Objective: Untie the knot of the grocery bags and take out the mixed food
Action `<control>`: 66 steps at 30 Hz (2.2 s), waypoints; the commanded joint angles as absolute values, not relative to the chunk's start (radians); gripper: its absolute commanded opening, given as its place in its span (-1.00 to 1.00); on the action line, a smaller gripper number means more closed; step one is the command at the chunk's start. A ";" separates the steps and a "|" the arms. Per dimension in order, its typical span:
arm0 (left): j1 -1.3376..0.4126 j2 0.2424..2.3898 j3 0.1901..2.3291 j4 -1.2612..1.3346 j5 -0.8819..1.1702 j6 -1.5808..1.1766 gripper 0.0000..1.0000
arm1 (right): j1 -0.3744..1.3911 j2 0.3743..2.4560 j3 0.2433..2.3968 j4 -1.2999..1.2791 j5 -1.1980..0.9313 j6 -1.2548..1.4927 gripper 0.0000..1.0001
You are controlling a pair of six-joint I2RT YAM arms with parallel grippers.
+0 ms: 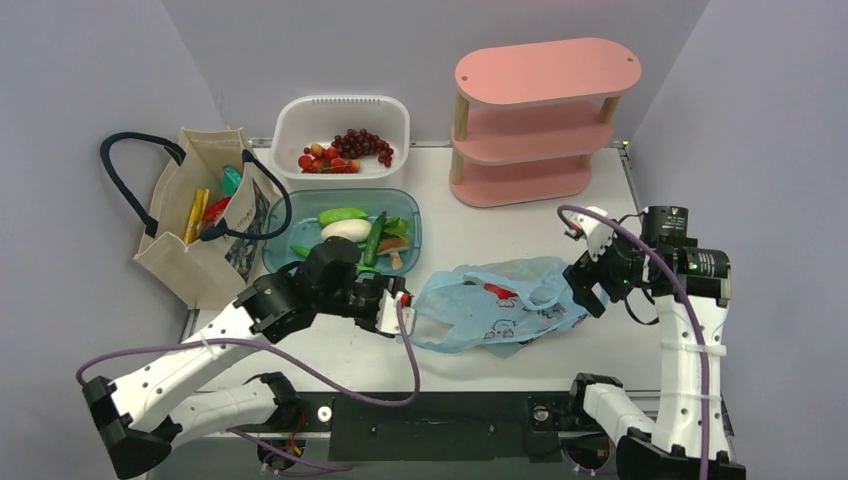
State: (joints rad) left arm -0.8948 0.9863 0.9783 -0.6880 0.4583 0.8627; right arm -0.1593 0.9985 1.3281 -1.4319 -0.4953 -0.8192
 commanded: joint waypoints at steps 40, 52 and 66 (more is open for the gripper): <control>-0.769 1.672 1.297 0.181 0.330 -0.507 -1.00 | -0.092 1.058 1.352 -0.833 -0.172 0.288 0.43; -0.798 1.639 1.278 0.180 0.306 -0.521 -1.00 | -0.012 0.728 1.065 -0.800 -0.233 0.522 0.76; -0.831 1.601 1.255 0.176 0.323 -0.483 -1.00 | 0.207 0.928 1.001 -0.667 -0.124 0.372 -0.24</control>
State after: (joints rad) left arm -0.8288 1.6627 1.2587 0.1398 0.3138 -0.5091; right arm 0.1867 0.8745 0.9482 -0.7338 -0.1619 0.4469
